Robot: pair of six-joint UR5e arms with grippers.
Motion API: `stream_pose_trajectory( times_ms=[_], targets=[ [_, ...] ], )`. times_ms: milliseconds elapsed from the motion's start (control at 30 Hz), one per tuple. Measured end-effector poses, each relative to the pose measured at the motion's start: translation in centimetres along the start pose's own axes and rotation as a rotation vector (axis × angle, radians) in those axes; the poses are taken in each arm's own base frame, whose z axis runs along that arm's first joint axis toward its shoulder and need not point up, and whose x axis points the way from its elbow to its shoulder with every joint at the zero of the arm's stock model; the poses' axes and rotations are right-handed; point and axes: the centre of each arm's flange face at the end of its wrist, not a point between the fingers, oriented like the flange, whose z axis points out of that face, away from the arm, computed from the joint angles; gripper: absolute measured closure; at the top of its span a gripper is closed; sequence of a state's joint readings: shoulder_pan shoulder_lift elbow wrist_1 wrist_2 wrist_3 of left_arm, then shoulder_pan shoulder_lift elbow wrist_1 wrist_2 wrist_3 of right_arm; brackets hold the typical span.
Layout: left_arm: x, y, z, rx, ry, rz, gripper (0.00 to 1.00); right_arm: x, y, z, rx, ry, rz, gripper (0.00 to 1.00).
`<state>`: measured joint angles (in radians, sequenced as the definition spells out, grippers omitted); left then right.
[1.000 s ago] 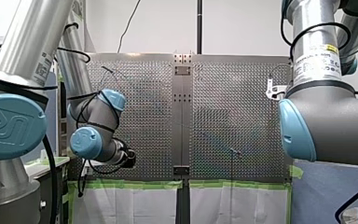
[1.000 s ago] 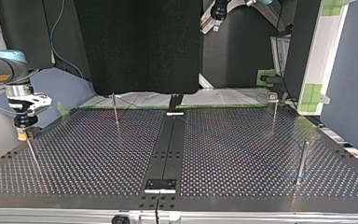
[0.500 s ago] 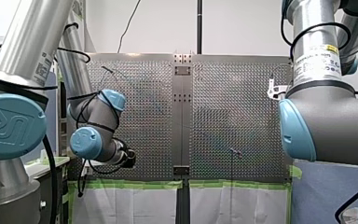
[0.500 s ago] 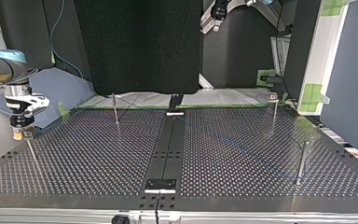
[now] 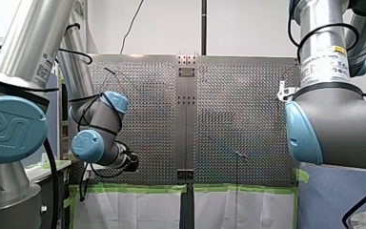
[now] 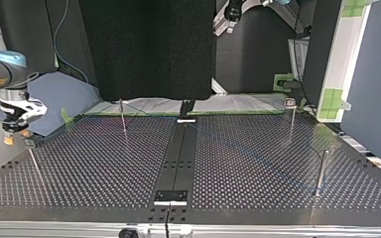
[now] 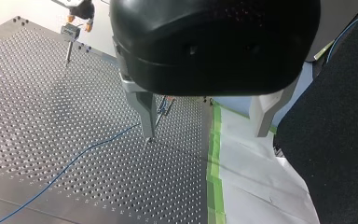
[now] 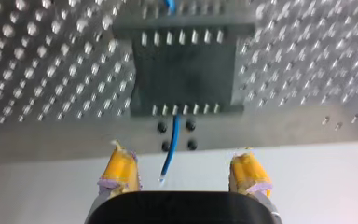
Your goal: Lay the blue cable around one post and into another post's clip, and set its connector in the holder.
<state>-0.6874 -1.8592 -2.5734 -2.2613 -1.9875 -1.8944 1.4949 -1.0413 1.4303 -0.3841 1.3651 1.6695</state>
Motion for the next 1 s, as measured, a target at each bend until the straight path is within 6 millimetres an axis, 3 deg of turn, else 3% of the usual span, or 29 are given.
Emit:
stream_pose_trajectory(
  times_ms=[233, 400, 667, 1000],
  targets=[
    [0.0, -0.1, 0.0, 0.006, 0.0, 0.001, 0.0, -0.5, 1.9, -1.2, -0.087, -0.051, 0.031, 0.01],
    [0.0, -0.2, 0.0, 0.014, 0.002, 0.002, 0.0, 0.4, 1.8, -2.5, -0.124, -0.027, 0.057, 0.01],
    [0.1, -0.4, 0.0, 0.033, 0.007, 0.003, 0.0, 1.9, -0.4, -4.4, -0.137, 0.033, 0.015, 0.01],
    [0.1, -0.7, -0.1, 0.054, 0.008, -0.002, 0.0, 3.8, -6.0, -7.8, -0.117, 0.128, -0.003, 0.01]
  ],
)
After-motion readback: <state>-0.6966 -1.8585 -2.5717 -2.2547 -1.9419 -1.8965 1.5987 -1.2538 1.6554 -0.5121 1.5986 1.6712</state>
